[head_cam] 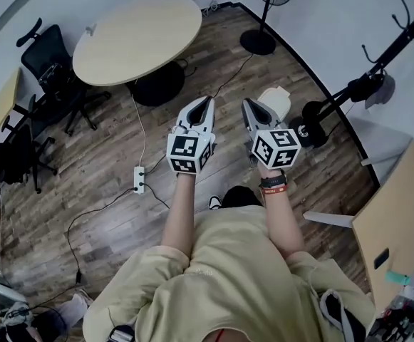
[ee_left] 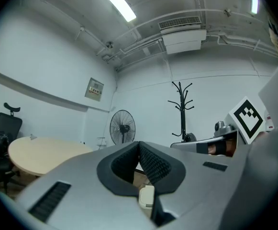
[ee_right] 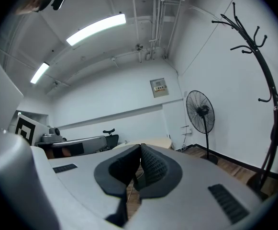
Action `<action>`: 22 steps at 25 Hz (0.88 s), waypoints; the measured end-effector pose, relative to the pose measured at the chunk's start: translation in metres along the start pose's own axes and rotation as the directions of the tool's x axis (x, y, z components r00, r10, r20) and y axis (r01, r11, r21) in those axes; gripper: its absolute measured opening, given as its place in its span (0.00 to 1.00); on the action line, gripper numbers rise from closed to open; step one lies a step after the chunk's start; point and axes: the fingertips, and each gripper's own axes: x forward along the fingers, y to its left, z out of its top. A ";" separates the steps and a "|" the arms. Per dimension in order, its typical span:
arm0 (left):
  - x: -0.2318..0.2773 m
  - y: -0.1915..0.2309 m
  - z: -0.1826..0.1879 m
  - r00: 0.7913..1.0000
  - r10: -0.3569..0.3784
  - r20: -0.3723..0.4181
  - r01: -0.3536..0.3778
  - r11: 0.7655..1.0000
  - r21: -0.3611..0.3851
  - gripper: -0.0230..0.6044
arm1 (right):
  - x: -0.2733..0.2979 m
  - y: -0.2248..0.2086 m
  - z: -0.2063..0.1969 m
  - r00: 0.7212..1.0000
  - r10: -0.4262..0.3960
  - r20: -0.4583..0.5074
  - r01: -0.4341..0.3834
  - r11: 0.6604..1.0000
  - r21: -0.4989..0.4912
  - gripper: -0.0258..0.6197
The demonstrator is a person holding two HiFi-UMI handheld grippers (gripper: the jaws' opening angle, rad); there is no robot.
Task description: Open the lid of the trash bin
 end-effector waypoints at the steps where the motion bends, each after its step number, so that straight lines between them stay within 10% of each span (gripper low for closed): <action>1: 0.006 -0.004 -0.002 1.000 -0.026 -0.005 0.026 1.000 0.005 0.07 | 0.000 -0.006 -0.001 1.000 -0.020 0.003 0.020 1.000 0.007 0.07; 22: 0.165 -0.066 -0.043 0.946 -0.308 -0.097 0.310 0.951 0.005 0.07 | 0.009 -0.168 -0.015 0.962 -0.271 -0.018 0.271 0.957 0.106 0.07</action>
